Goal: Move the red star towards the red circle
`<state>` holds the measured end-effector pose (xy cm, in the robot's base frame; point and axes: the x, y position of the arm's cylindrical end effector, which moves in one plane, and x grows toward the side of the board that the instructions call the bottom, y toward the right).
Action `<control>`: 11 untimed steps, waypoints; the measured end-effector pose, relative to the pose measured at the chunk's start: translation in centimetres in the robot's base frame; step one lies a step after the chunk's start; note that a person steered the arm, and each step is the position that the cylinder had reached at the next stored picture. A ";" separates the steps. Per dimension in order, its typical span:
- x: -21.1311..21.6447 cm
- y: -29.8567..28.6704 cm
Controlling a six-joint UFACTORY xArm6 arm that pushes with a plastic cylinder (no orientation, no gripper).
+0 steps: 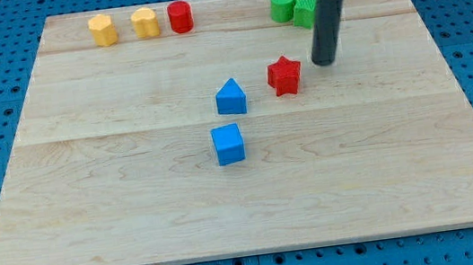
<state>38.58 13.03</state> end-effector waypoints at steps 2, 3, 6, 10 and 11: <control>1.7 -4.4; 0.6 -5.6; 0.5 -9.3; -6.3 -14.9; -6.5 -17.0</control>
